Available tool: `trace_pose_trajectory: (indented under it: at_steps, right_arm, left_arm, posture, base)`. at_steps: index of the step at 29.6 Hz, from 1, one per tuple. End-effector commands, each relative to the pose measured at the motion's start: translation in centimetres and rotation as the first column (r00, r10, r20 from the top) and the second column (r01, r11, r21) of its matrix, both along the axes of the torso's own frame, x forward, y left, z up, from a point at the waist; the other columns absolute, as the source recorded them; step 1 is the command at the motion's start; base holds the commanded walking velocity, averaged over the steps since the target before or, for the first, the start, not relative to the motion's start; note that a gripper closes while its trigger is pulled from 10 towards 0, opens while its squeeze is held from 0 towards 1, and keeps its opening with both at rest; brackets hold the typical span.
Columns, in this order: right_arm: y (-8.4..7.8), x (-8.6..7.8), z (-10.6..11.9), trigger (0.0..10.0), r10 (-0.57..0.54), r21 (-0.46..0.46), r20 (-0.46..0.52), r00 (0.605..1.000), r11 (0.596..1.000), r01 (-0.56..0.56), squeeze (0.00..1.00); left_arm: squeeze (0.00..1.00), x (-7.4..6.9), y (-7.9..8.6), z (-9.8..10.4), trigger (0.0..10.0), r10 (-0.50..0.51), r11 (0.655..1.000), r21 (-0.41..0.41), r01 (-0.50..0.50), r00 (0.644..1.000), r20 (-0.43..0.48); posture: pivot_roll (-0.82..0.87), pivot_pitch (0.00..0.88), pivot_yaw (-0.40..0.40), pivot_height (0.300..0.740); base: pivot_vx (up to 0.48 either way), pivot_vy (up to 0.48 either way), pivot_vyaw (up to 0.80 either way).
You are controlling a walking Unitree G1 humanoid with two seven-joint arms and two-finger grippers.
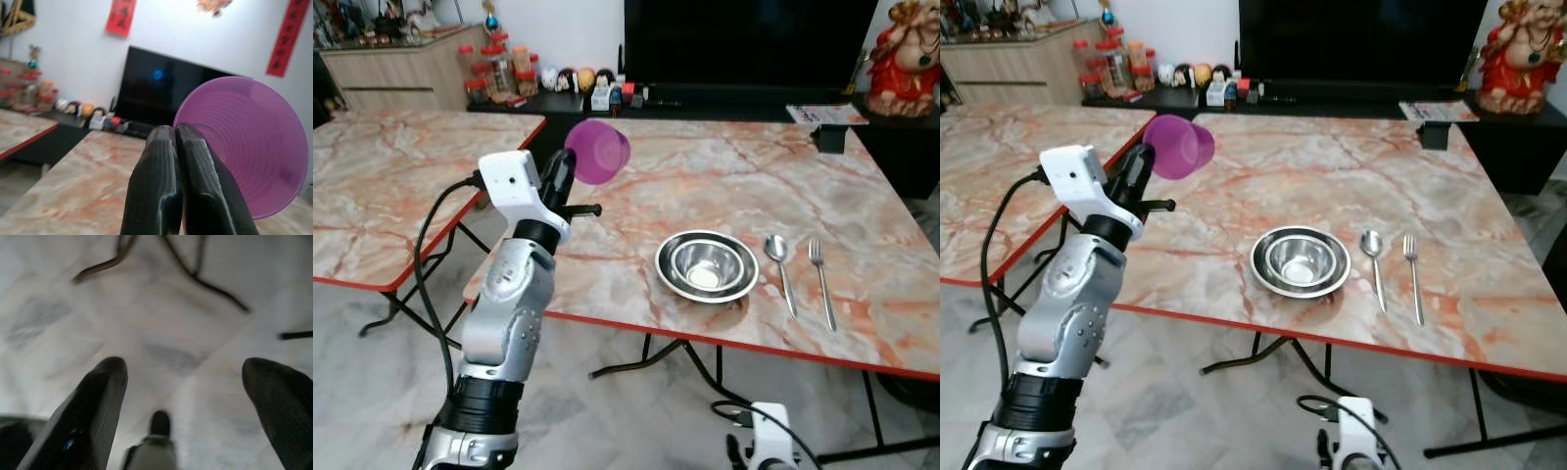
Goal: Setting the table
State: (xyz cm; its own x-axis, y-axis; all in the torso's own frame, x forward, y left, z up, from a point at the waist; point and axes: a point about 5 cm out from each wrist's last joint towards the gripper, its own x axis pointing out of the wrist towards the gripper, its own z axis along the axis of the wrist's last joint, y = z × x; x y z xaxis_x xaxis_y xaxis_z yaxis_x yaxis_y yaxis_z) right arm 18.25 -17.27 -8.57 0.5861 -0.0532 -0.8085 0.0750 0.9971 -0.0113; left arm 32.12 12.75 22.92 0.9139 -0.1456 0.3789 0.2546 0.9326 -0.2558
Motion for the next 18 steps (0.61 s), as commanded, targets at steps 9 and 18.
trace_pose_trajectory:
  at_steps: [9, 18]
  right_arm:
    - [-0.56, 0.18, 0.15, 10.0, -0.017, -0.012, 0.009, 1.000, 1.000, 0.017, 0.00]
    - [-0.47, -0.11, 0.00, 10.0, -0.021, -0.019, 0.001, 1.000, 1.000, 0.021, 0.00]
  left_arm:
    - [0.00, 0.03, -0.33, 0.09, 10.0, -0.019, 1.000, 0.023, 0.019, 1.000, 0.000]
    - [0.00, -0.18, -0.22, -0.26, 10.0, -0.029, 0.999, 0.032, 0.029, 0.999, -0.017]
  posture:
    - [0.03, 0.000, 0.022, 0.740]
    - [0.05, 0.000, 0.031, 0.740]
  base:
    - [0.326, 0.000, 0.00]
    - [0.329, 0.000, 0.00]
